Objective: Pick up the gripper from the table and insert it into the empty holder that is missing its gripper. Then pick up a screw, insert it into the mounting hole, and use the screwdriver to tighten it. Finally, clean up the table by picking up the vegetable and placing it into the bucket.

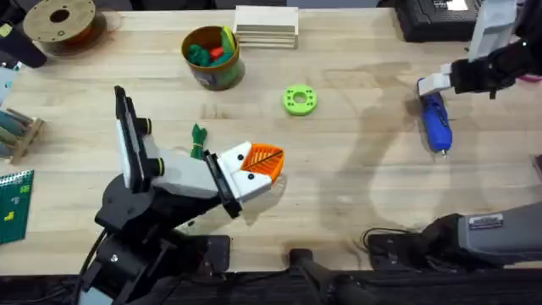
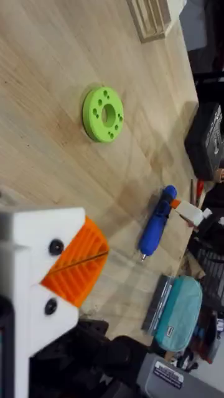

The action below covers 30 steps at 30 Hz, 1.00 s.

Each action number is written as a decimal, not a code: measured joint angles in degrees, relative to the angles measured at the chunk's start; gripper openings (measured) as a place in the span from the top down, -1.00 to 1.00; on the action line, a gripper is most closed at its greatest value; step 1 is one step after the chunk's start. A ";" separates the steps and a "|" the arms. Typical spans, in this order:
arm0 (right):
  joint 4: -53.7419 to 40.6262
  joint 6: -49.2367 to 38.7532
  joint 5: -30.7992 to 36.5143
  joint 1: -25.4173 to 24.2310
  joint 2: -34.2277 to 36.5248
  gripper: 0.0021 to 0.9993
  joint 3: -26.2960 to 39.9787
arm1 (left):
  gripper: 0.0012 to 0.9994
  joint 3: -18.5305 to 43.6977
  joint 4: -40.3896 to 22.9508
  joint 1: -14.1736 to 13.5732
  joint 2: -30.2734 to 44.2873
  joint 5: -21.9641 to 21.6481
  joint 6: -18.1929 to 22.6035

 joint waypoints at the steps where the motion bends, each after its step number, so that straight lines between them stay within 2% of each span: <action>1: -0.05 -0.04 -0.41 -0.29 0.48 -0.65 0.00 | 0.99 0.00 0.00 0.00 0.00 0.00 0.02; 11: -0.06 -1.16 -3.69 -0.64 6.04 -0.65 0.00 | 0.99 0.00 0.00 0.00 0.00 0.00 0.00; 16: 0.42 -1.48 -3.81 -0.66 7.10 -0.56 0.00 | 0.99 0.00 0.00 0.00 0.00 0.00 0.01; 17: 0.51 -1.53 -3.71 -0.66 7.10 -0.49 0.00 | 0.99 0.00 0.00 0.00 0.01 0.00 0.00; 20: 1.09 -1.72 -3.76 -0.68 7.21 -0.06 0.00 | 0.99 0.00 0.00 0.00 0.02 0.00 0.02; 24: 1.42 -1.80 -3.81 -0.75 7.21 0.26 0.00 | 0.99 0.00 0.00 0.00 0.00 -0.02 0.00; 27: 1.98 -1.93 -3.81 -0.75 7.21 0.90 0.00 | 0.99 0.00 0.00 0.00 0.01 0.00 0.02; 30: 2.02 -1.88 -3.86 -0.75 7.21 0.94 0.00 | 0.99 0.00 0.00 0.00 0.02 0.00 0.01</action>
